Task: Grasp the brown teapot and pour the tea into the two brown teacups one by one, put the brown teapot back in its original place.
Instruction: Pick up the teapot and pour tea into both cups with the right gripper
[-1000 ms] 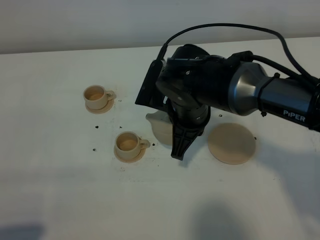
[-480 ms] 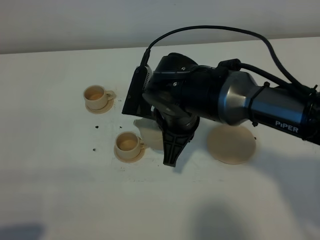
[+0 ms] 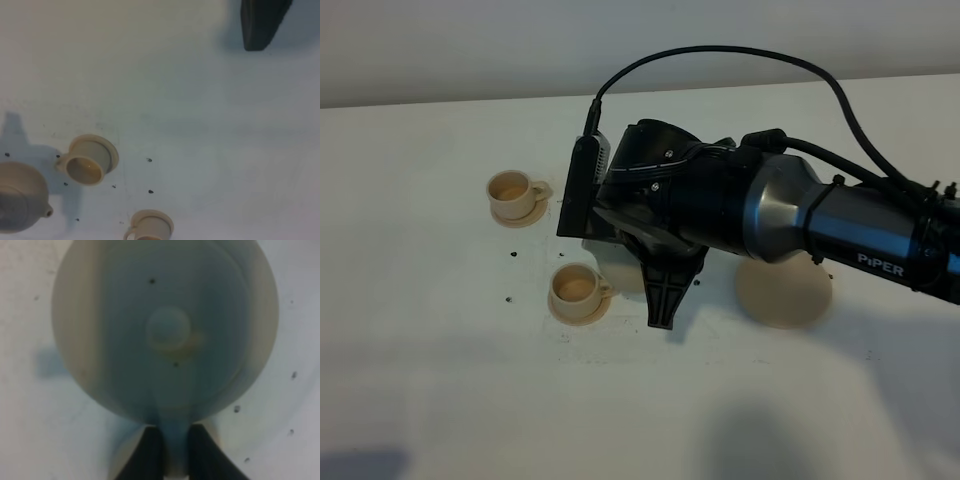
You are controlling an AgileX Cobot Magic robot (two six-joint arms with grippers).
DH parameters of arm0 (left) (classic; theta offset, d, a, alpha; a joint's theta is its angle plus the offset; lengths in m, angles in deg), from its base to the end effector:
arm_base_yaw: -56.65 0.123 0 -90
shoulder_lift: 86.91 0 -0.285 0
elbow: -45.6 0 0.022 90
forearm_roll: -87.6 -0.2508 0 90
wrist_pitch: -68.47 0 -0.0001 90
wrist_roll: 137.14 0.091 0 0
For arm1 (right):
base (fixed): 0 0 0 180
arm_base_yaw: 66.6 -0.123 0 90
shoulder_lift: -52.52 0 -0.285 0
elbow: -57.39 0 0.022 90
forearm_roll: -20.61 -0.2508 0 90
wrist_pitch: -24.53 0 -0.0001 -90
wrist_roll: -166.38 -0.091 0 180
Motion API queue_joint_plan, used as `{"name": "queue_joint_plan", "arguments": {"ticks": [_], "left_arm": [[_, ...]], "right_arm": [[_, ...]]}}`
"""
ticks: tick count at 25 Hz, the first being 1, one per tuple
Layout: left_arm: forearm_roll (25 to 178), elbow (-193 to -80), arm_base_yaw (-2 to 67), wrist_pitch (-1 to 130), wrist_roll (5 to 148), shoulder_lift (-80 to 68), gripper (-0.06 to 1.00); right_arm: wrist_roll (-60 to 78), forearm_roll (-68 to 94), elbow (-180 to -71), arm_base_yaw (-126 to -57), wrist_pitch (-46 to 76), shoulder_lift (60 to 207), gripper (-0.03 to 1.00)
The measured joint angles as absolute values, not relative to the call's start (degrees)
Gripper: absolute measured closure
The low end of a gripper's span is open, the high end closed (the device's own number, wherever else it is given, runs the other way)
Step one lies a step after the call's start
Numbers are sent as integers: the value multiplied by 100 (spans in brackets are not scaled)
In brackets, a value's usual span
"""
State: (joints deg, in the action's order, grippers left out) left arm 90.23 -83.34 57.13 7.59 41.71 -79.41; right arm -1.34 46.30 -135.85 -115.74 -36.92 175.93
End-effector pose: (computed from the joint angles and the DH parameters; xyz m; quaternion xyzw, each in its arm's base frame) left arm -0.0009 -0.0037 0.2650 -0.0118 0.8633 -0.0259 0.5040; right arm 0.2983 0.2918 0.2125 -0.5754 0.7892 -0.1696 0.1316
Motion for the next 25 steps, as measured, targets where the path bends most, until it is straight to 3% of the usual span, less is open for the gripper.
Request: {"name": "queue_joint_plan", "arguments": {"ticks": [25], "left_arm": [[9019,-8334,5713,759,4171,-7941,40]], "right_arm": [[-286,5876,-13649,-11879,-3626,17989,86]]}}
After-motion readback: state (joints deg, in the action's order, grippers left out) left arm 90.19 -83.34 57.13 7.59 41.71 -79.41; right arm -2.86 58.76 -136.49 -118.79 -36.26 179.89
